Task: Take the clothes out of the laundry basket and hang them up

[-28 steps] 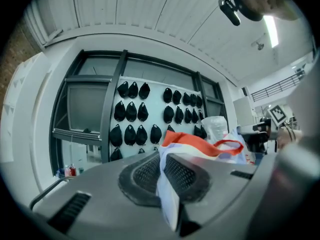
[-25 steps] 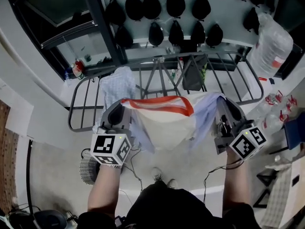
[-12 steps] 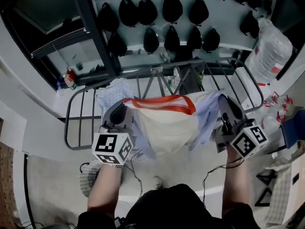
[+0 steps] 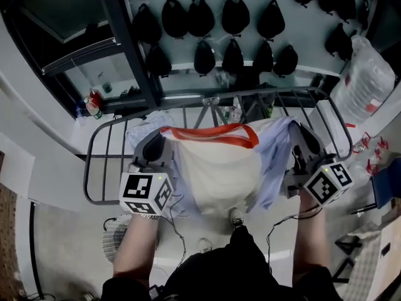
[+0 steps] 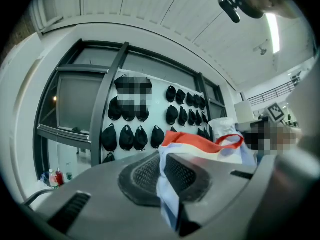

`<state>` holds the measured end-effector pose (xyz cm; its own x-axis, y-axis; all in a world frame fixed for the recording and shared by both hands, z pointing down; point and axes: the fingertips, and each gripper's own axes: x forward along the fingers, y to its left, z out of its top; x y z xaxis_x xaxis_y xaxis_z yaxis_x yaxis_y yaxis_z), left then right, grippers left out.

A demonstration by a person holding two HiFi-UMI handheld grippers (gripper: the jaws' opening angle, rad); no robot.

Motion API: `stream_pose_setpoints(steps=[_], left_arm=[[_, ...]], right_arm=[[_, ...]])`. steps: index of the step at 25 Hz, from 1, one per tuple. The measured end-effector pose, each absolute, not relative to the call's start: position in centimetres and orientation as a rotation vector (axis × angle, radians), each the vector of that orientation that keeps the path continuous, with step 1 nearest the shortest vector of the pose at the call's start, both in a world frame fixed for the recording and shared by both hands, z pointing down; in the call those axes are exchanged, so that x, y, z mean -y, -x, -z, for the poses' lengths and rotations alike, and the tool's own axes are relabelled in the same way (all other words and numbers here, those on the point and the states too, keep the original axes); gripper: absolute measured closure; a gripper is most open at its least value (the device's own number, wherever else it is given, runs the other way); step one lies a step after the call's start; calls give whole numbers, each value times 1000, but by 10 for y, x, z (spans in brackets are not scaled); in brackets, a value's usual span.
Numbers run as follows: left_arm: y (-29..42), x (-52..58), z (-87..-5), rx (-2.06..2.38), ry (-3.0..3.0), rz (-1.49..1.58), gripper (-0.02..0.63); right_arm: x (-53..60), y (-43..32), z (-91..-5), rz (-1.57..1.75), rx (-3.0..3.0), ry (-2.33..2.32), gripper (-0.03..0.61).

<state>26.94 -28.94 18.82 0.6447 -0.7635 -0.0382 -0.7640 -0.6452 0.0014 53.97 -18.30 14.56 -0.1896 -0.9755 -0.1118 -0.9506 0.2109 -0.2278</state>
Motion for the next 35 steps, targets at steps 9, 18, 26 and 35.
stream_pose_setpoints(steps=[9,18,26,35], left_arm=[[-300,356,-184,-1502,2729,-24,598],[-332,391,-180,-1713,2579,11,598],[-334,406,-188,-1808,2526,45,598],[-331,449,-226,-1782,2609,149,598]], right_arm=[[286,-585,-154,211,-2355,1676,566],[357,-626,-154,241,-2474,1483,566],[388,-631,-167,284,-2530,1416,566],[427,-623,-204,387,-2517,1514,566]])
